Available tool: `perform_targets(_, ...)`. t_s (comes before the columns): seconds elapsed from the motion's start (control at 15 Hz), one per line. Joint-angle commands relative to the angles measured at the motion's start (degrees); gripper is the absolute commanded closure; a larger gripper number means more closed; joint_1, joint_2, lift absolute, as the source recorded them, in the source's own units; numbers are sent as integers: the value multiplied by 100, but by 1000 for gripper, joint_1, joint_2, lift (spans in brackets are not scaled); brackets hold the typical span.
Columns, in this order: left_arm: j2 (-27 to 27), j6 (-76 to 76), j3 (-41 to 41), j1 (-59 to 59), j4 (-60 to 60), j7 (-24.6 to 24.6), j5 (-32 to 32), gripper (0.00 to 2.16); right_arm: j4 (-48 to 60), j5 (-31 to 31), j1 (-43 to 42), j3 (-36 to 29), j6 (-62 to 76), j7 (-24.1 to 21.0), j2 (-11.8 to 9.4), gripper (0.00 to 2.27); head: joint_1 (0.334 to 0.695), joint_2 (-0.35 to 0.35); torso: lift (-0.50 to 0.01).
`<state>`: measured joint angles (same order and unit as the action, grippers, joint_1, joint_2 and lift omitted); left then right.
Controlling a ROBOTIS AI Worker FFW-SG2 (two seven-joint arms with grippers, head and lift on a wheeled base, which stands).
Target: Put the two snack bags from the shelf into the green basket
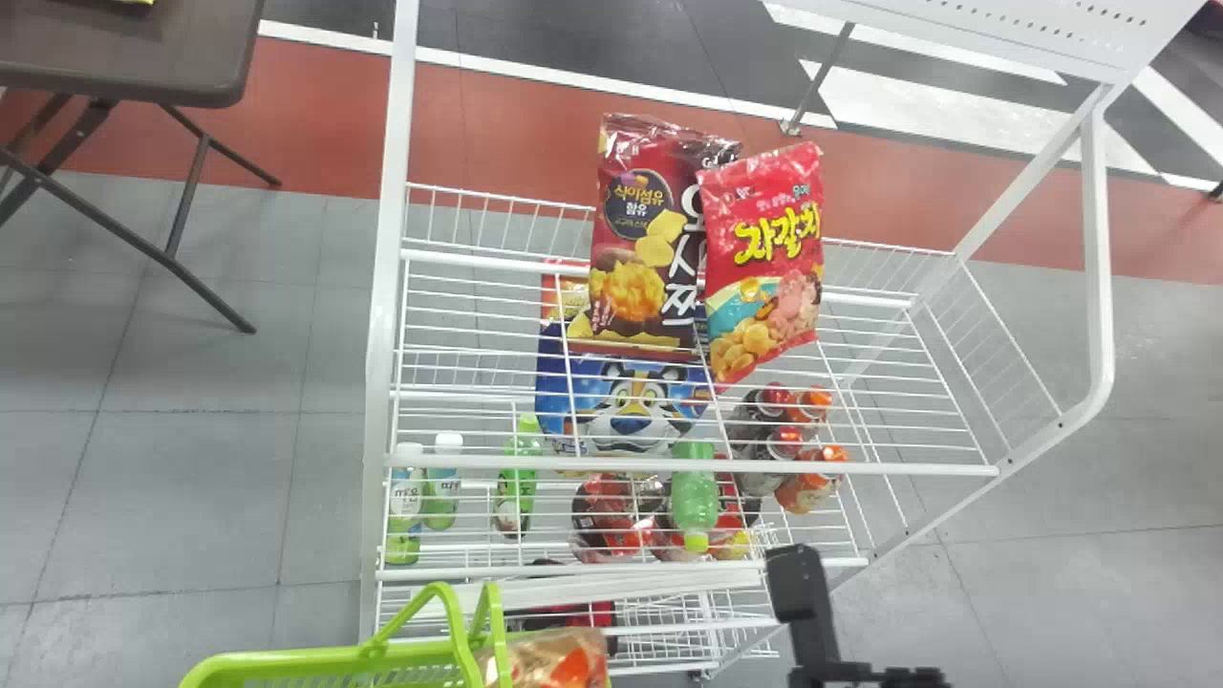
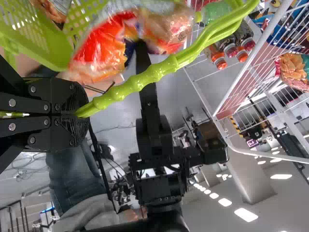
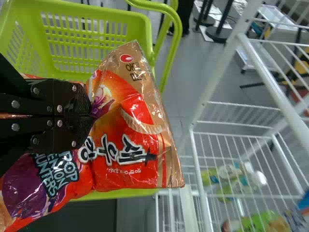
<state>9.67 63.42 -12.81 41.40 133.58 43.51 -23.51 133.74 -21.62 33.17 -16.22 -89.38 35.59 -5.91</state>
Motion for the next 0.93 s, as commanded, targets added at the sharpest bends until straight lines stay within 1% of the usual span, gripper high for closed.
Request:
perform_targets(0.0,0,0,-11,0,1,0,5,1804,-32,-97,-12,321,-70,-8,28,2243,695,-350,-11)
perform_targets(0.13,0,0,-46,-9,1,0,13,1808,-94,-53,-29,541,-70,-69,28,2243,695,-350,-11)
perform_targets(0.33,0,0,-64,0,-8,0,22,1804,-911,8,-302,822,311,-96,28,2236,695,-350,-11)
perform_targets(0.4,9,0,-64,0,-8,8,22,1804,-1113,52,-390,857,329,-96,11,1801,695,-350,-11)
perform_targets(0.47,9,0,-64,0,1,8,22,1804,-1166,131,-416,857,469,-78,2,785,695,-350,-11)
perform_targets(0.53,9,0,-64,0,-8,0,22,1808,-1131,149,-416,814,487,-78,-25,-1,695,-350,-11)
perform_targets(0.67,18,0,-64,0,1,8,22,1804,-805,246,-319,603,645,-78,-42,22,695,-350,-11)
perform_targets(0.87,9,0,-72,0,-8,0,22,1804,-208,211,-170,163,944,-17,-33,53,695,-350,-11)
